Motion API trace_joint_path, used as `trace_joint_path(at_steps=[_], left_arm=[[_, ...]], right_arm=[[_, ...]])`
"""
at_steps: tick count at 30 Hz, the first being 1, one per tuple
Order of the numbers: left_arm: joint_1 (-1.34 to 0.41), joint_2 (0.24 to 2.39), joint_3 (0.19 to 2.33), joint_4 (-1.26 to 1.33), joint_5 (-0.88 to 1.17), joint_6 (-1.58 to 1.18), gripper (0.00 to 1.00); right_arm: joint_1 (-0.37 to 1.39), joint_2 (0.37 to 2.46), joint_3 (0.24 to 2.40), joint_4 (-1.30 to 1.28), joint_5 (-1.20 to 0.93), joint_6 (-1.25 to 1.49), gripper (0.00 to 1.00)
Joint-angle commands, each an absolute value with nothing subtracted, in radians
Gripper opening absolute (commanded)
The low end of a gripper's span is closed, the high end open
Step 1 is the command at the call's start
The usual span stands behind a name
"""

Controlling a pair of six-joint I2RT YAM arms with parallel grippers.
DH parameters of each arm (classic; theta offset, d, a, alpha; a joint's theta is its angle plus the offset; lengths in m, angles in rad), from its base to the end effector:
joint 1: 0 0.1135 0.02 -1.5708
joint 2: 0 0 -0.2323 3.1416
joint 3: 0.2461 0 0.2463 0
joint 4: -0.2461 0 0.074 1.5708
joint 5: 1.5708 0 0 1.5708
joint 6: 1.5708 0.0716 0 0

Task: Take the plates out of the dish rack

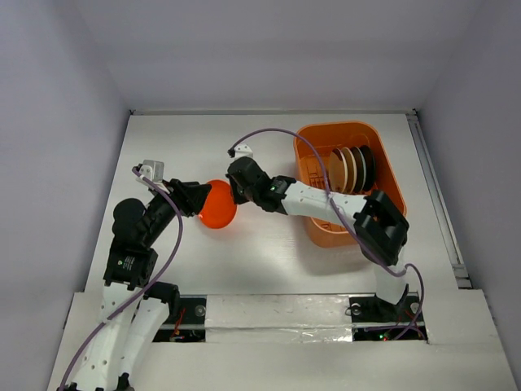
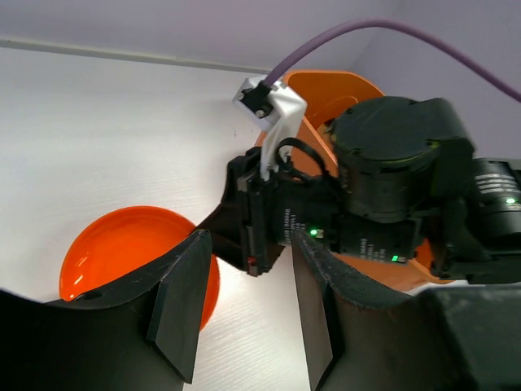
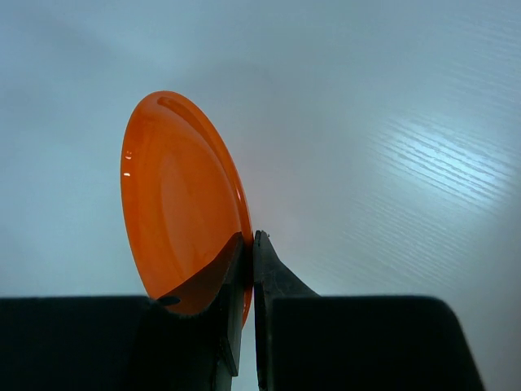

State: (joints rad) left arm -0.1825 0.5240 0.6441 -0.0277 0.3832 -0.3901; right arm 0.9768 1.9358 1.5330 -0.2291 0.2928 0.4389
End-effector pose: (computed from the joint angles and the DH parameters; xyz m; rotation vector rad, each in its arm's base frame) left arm 0.1807 -0.0606 0.3309 0.1617 1.5216 -0.7422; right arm 0.2753 0.3707 0.2079 -0.4272 2.1713 0.4806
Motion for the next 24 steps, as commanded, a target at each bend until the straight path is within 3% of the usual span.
trace_joint_path(at_steps=[1, 11, 15, 18, 24], left_arm=[[-0.178, 0.515, 0.692, 0.002, 0.374, -0.382, 0.41], [-0.178, 0.509, 0.692, 0.002, 0.377, -0.38, 0.41], [-0.178, 0.508, 0.69, 0.002, 0.383, -0.382, 0.41], [-0.178, 0.509, 0.69, 0.002, 0.388, -0.383, 0.41], [-0.178, 0.503, 0.689, 0.002, 0.39, -0.383, 0.41]], right_arm=[[0.976, 1.97, 1.6, -0.13, 0.281, 0.5, 0.0], [0.976, 2.057, 1.62, -0.172, 0.383, 0.514, 0.01], [0.976, 2.033, 1.594, -0.19, 0.396, 0.512, 0.28], [0.976, 1.985, 1.559, -0.19, 0.406, 0.5, 0.39], [0.976, 1.87, 1.497, -0.221, 0.498, 0.459, 0.47]])
